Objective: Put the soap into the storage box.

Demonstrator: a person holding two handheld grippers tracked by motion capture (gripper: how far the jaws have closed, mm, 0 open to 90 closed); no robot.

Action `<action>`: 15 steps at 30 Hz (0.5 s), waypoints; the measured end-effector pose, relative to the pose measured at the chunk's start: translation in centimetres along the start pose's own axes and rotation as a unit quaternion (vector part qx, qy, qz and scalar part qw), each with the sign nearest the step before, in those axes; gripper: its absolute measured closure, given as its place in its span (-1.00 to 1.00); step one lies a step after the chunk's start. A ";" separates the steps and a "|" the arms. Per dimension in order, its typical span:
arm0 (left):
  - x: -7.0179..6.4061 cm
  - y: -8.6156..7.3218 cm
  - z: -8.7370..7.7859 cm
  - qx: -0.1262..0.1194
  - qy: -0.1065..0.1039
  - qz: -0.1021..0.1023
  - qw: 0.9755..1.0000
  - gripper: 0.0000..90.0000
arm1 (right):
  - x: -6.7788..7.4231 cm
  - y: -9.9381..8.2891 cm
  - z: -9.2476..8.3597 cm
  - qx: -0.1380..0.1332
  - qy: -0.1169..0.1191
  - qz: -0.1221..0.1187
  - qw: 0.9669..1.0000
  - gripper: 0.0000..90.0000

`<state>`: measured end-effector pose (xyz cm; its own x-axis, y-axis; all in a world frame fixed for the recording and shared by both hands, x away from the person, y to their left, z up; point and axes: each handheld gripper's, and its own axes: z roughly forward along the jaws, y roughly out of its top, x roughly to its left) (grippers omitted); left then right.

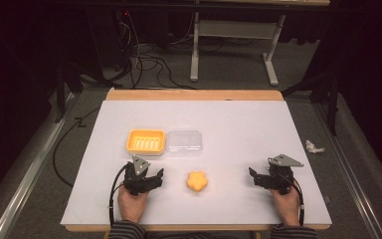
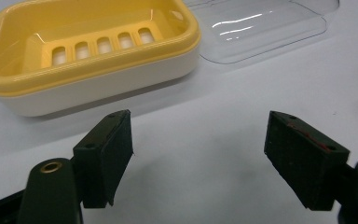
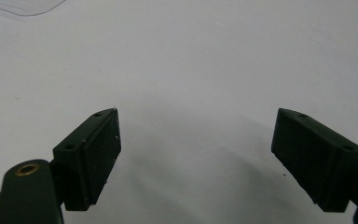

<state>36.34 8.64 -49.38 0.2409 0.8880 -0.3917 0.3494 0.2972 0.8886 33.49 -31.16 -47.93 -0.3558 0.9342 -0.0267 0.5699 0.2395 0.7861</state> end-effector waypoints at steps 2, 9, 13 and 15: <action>0.0 0.0 0.0 0.001 0.000 0.000 1.000 -0.47 | 0.0 0.0 0.0 0.000 0.000 0.000 1.000 -0.65; -0.1 -0.1 0.1 0.006 0.003 0.007 1.000 -0.47 | 0.0 0.0 0.1 0.000 0.000 -0.003 1.000 -0.65; -0.1 -0.1 0.1 0.003 0.004 0.006 1.000 -0.47 | 0.0 0.0 0.1 0.002 -0.001 -0.006 1.000 -0.65; -0.1 0.0 0.0 0.000 0.003 0.003 1.000 -0.47 | 0.0 0.0 0.1 0.003 -0.002 -0.007 1.000 -0.65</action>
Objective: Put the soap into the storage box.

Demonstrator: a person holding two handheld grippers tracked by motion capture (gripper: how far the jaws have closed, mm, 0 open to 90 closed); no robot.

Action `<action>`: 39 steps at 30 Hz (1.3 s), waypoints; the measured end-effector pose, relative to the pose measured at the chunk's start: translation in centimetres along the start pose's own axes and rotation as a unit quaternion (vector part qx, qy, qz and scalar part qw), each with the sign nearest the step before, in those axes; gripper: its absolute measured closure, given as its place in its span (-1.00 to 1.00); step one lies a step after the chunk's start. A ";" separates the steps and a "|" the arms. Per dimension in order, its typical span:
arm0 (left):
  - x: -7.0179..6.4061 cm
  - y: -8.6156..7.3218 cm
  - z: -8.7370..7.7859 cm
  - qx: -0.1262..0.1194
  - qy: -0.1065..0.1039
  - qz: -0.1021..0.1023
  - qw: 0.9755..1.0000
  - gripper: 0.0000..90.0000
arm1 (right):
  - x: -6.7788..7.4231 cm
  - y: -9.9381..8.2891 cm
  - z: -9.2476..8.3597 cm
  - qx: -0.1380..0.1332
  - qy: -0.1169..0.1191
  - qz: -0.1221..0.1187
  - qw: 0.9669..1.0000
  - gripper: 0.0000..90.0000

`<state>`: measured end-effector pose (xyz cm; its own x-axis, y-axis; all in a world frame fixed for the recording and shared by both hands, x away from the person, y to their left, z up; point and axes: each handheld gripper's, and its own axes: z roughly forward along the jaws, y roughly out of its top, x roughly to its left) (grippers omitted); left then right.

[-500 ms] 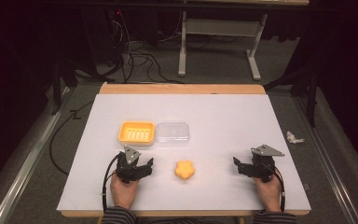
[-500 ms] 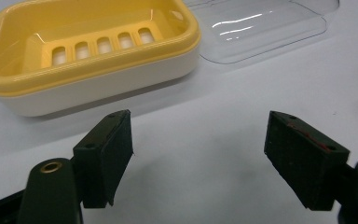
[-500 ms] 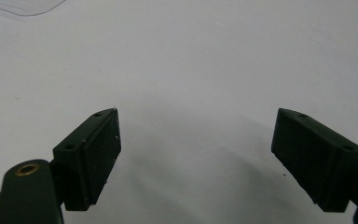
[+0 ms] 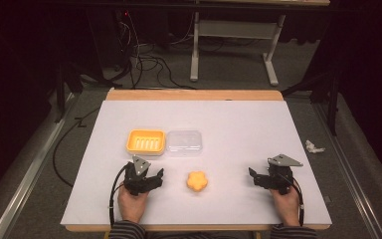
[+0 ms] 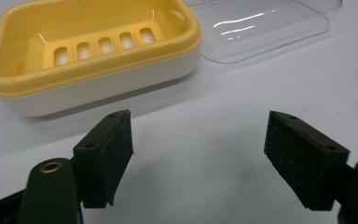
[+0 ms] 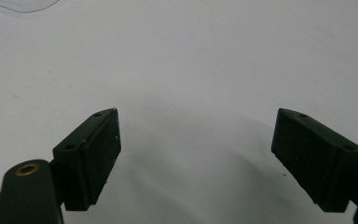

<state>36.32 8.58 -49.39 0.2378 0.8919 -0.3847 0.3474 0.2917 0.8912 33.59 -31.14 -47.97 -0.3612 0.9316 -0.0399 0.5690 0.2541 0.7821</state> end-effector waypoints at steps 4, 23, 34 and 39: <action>0.2 0.2 -0.2 -0.010 -0.003 -0.012 1.000 -0.47 | 0.0 0.0 0.0 0.000 0.000 0.003 1.000 -0.65; -1.7 0.9 -1.2 -0.004 -0.056 -0.025 0.998 -0.59 | 0.1 0.2 0.3 0.019 -0.004 0.004 1.000 -0.66; -4.3 1.1 -2.0 0.015 -0.098 -0.052 0.994 -0.64 | 0.1 0.1 0.3 0.017 -0.002 0.004 1.000 -0.66; -5.6 0.6 -2.4 0.031 -0.114 -0.041 0.992 -0.67 | 0.1 0.1 0.3 0.016 -0.003 0.006 1.000 -0.66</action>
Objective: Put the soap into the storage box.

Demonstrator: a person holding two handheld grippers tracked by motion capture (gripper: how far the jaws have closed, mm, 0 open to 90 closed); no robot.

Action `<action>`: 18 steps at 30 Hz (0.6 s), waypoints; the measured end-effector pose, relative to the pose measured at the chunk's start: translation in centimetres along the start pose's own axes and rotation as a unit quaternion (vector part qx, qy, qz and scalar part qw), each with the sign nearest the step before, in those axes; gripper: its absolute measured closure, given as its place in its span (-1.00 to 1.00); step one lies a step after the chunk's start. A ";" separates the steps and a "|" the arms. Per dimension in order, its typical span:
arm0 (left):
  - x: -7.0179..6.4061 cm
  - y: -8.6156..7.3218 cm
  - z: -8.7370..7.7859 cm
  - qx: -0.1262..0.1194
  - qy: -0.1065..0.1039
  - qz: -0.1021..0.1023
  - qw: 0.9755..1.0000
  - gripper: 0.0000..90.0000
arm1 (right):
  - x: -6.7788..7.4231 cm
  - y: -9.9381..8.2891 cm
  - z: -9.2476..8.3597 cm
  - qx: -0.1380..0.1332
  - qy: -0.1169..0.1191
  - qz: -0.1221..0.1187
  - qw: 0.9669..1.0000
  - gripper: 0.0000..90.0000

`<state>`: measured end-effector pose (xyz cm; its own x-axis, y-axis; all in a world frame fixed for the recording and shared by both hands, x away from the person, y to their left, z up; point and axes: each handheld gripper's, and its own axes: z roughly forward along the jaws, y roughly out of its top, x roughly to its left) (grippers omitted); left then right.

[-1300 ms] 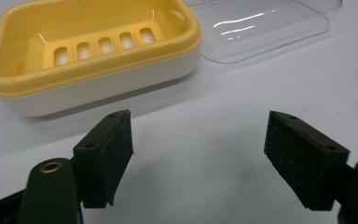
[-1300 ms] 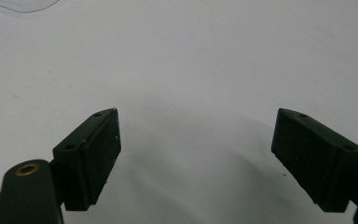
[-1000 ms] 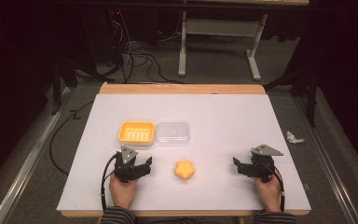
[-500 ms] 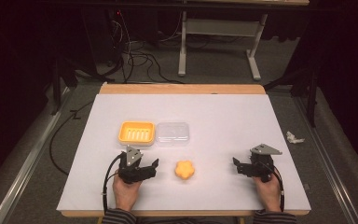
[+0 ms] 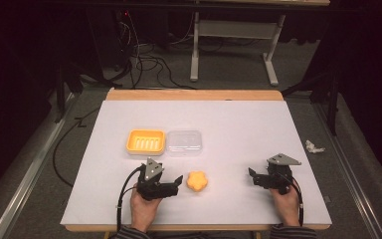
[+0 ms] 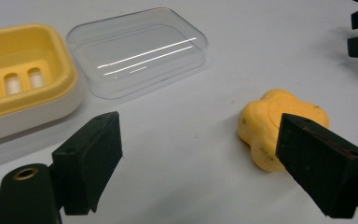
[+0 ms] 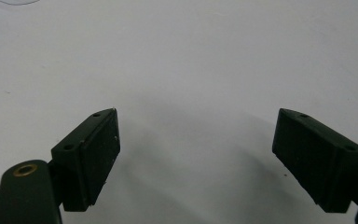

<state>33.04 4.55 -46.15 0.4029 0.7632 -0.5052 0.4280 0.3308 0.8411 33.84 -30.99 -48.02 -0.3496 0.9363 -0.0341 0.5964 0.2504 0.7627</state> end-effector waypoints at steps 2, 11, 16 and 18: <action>-0.2 -0.1 0.1 0.000 -0.002 -0.001 1.000 -0.67 | 0.0 0.0 0.0 0.001 0.001 0.000 1.000 -0.66; -2.1 -1.1 0.8 0.019 -0.024 0.010 0.999 -0.72 | 0.0 0.0 0.0 0.001 0.002 0.000 1.000 -0.66; -2.9 -1.5 1.2 0.028 -0.032 0.020 0.999 -0.75 | 0.0 0.0 0.0 0.001 0.002 -0.001 1.000 -0.66; -3.2 -1.8 1.5 0.032 -0.036 0.020 0.999 -0.76 | 0.0 0.0 0.0 0.001 0.003 -0.003 1.000 -0.66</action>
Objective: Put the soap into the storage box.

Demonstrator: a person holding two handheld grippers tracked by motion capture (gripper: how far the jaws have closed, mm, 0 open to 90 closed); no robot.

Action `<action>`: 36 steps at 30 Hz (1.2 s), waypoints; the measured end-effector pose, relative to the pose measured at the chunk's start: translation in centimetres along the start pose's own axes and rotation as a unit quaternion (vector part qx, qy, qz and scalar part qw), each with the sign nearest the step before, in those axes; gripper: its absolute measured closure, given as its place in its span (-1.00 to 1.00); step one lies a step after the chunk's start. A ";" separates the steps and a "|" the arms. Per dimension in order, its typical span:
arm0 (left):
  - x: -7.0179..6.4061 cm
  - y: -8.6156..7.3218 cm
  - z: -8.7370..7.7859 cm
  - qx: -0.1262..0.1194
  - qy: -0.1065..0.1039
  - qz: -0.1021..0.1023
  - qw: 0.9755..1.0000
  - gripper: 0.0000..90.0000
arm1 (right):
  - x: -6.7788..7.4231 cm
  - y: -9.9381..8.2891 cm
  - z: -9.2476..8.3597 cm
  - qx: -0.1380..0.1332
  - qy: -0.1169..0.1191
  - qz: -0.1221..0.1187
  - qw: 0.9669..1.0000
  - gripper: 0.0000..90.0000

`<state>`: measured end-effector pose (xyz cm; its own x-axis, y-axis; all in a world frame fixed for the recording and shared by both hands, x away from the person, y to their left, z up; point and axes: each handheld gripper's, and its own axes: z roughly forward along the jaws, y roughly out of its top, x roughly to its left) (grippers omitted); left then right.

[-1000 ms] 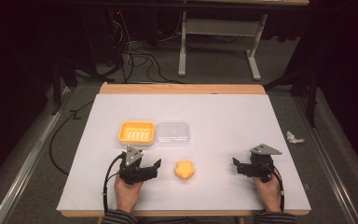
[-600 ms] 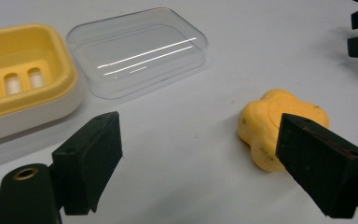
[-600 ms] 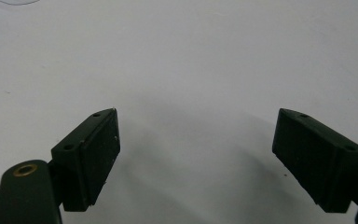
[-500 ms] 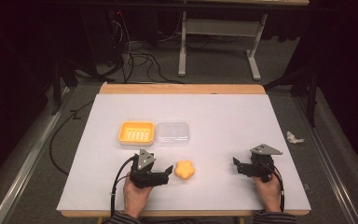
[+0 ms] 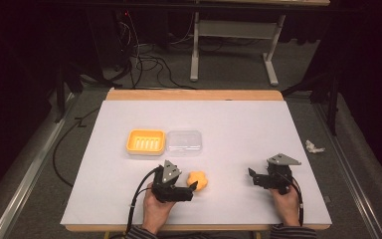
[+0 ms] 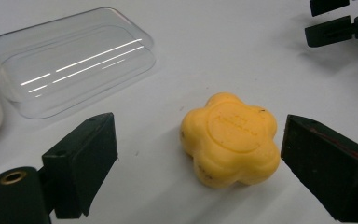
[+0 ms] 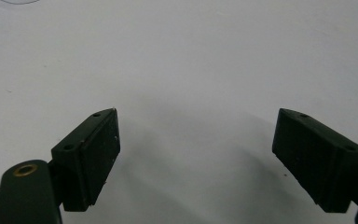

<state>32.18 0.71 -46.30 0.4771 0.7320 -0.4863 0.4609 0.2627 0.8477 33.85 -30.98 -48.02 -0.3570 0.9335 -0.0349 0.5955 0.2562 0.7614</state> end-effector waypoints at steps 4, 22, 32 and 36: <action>-0.6 -0.5 0.7 0.015 -0.007 0.002 1.000 -0.79 | 0.1 0.0 0.0 0.002 -0.001 0.001 1.000 -0.66; -1.4 -3.2 3.7 0.058 0.022 0.058 0.996 -0.68 | 0.0 0.0 0.0 0.003 -0.001 -0.002 1.000 -0.66; -1.2 -3.6 4.2 0.064 0.030 0.054 0.996 -0.65 | 0.1 0.0 0.1 0.006 -0.003 -0.006 1.000 -0.66; -1.2 -3.5 4.0 0.064 0.017 0.054 0.996 -0.45 | 0.1 0.0 0.1 0.005 -0.004 -0.005 1.000 -0.66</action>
<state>32.95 -3.65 -49.55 0.5048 0.7731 -0.3841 0.5013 0.0997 0.8595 33.92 -30.84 -48.08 -0.3581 0.9324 -0.0481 0.5984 0.2688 0.7547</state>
